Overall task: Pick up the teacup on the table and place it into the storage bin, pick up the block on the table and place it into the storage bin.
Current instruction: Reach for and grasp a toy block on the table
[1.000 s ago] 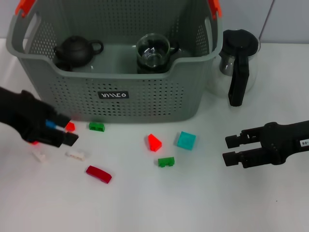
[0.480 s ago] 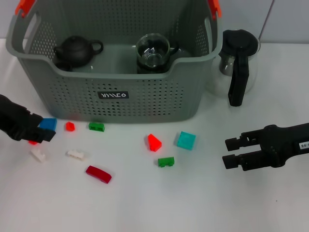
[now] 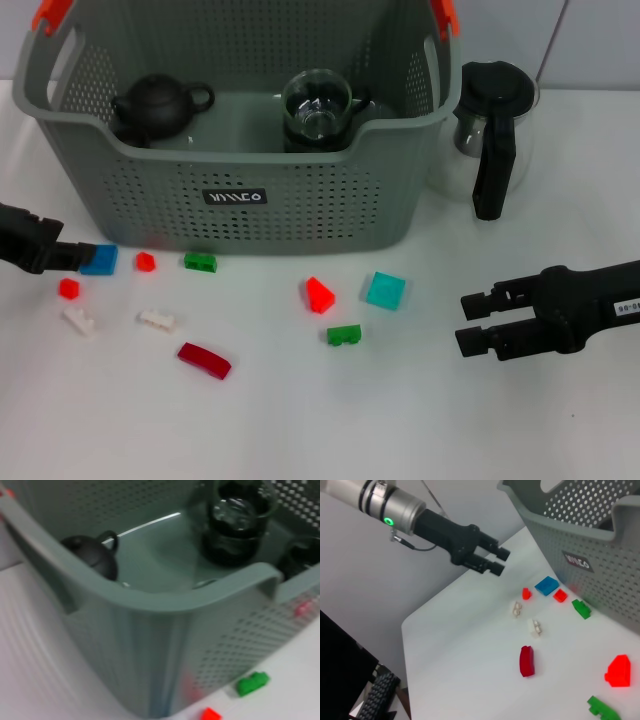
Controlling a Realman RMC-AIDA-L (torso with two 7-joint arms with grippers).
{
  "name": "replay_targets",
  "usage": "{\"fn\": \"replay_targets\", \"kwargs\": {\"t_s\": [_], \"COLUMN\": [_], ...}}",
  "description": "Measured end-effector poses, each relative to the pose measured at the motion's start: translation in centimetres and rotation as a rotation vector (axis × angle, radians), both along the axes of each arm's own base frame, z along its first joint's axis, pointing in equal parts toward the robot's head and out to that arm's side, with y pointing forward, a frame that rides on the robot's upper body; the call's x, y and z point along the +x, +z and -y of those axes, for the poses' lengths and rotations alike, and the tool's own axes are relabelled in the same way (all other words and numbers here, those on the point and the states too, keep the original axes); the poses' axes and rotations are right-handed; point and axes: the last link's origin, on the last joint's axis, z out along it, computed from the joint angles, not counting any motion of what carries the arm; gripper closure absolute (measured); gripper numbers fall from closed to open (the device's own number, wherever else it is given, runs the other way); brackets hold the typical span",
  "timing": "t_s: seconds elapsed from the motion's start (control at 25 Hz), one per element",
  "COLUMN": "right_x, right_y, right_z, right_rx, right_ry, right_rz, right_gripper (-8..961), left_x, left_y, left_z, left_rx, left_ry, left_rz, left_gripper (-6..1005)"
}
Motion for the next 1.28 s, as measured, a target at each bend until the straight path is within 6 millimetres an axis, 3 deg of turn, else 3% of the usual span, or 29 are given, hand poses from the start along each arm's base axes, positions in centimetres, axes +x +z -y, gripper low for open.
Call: {"fn": "replay_targets", "kwargs": {"t_s": [0.4,0.88,1.28], "right_x": [0.6,0.3,0.5], "right_y": [-0.2,-0.1,-0.2], "right_z": [0.3,-0.3,-0.4], "right_rx": [0.002,0.021,0.026], "right_ry": [-0.023,-0.004,-0.010], "right_rz": [0.002,0.012,0.026], "right_gripper": [242,242,243], "left_x": [-1.6,-1.1,-2.3], "left_y": [-2.3,-3.4,-4.1], "left_z": [-1.6,-3.2,-3.6], "left_rx": [-0.007,-0.024,-0.031], "left_ry": [-0.026,0.050,-0.002], "left_rz": [-0.035,-0.111,-0.163], "left_gripper": [450,446,444]}}
